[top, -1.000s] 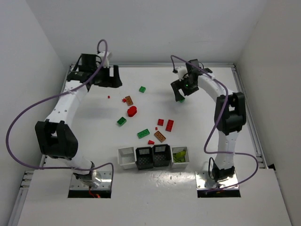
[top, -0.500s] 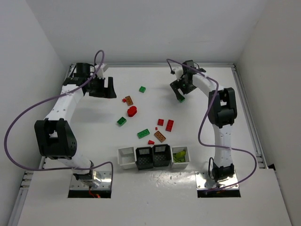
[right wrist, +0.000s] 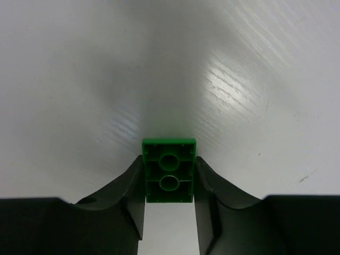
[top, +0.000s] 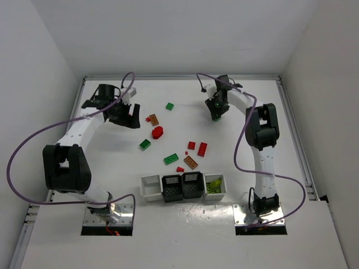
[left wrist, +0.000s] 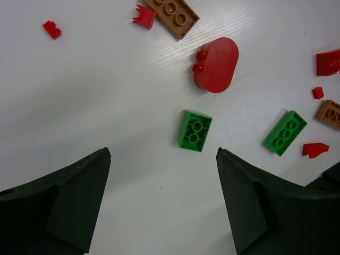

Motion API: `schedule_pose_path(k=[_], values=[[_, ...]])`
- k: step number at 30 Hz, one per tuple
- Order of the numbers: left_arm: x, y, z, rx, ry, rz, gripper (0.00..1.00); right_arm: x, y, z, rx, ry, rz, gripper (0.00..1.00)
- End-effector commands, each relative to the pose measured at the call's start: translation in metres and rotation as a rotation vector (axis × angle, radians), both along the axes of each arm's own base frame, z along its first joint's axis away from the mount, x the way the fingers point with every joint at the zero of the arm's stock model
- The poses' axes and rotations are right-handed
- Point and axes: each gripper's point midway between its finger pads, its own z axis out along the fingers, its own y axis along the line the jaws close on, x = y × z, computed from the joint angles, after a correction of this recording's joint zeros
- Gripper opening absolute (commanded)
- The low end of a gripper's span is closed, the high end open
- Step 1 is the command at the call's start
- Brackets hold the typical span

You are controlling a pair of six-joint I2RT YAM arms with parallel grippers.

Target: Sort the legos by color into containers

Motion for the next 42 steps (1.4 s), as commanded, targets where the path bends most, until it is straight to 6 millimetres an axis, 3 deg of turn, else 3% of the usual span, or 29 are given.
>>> schedule_pose_path(k=[1, 4, 5, 8, 9, 11, 12, 16, 19, 21, 22, 24, 26, 29, 35, 37, 42], values=[[0.001, -0.008, -0.001, 0.018, -0.044, -0.06, 0.87, 0.01, 0.008, 0.016, 0.046, -0.038, 0.026, 0.16], [-0.002, -0.015, -0.019, 0.048, -0.008, -0.111, 0.87, 0.001, 0.015, 0.04, 0.095, -0.046, 0.046, 0.02], [-0.003, -0.017, -0.022, 0.062, -0.011, -0.126, 0.87, -0.002, 0.017, 0.065, 0.115, -0.081, 0.065, 0.02], [-0.009, -0.025, -0.038, 0.085, 0.022, -0.17, 0.87, -0.036, 0.03, 0.092, 0.209, -0.044, 0.135, 0.0], [-0.01, -0.026, -0.043, 0.102, 0.032, -0.182, 0.87, -0.044, 0.032, 0.12, 0.231, -0.085, 0.167, 0.0], [-0.019, -0.028, -0.058, 0.113, 0.073, -0.193, 0.87, -0.07, 0.047, 0.137, 0.274, -0.081, 0.245, 0.0], [-0.023, -0.03, -0.068, 0.126, 0.088, -0.201, 0.85, -0.085, 0.056, 0.157, 0.275, -0.113, 0.308, 0.0], [-0.028, -0.04, -0.084, 0.153, 0.091, -0.213, 0.82, -0.134, 0.082, 0.176, 0.285, -0.048, 0.418, 0.0], [-0.029, -0.042, -0.098, 0.191, 0.118, -0.191, 0.78, -0.179, 0.12, 0.199, 0.331, -0.028, 0.569, 0.0], [-0.029, -0.044, -0.101, 0.189, 0.125, -0.175, 0.77, -0.205, 0.132, 0.209, 0.341, -0.025, 0.638, 0.0], [-0.03, -0.043, -0.111, 0.2, 0.143, -0.172, 0.75, -0.222, 0.145, 0.21, 0.34, -0.026, 0.711, 0.0], [-0.03, -0.047, -0.115, 0.197, 0.15, -0.175, 0.74, -0.243, 0.152, 0.209, 0.317, -0.036, 0.791, 0.0], [-0.028, -0.048, -0.119, 0.213, 0.148, -0.165, 0.7, -0.273, 0.153, 0.201, 0.273, -0.02, 0.871, 0.0], [-0.026, -0.05, -0.129, 0.206, 0.164, -0.148, 0.62, -0.302, 0.149, 0.188, 0.223, -0.01, 0.962, 0.0], [-0.023, -0.056, -0.147, 0.201, 0.207, -0.154, 0.39, -0.334, 0.148, 0.173, 0.15, 0.01, 1.09, 0.0], [-0.023, -0.058, -0.154, 0.198, 0.228, -0.16, 0.25, -0.345, 0.148, 0.166, 0.114, 0.029, 1.144, 0.0], [-0.02, -0.059, -0.152, 0.193, 0.229, -0.151, 0.19, -0.37, 0.15, 0.156, 0.077, 0.075, 1.241, 0.06]])
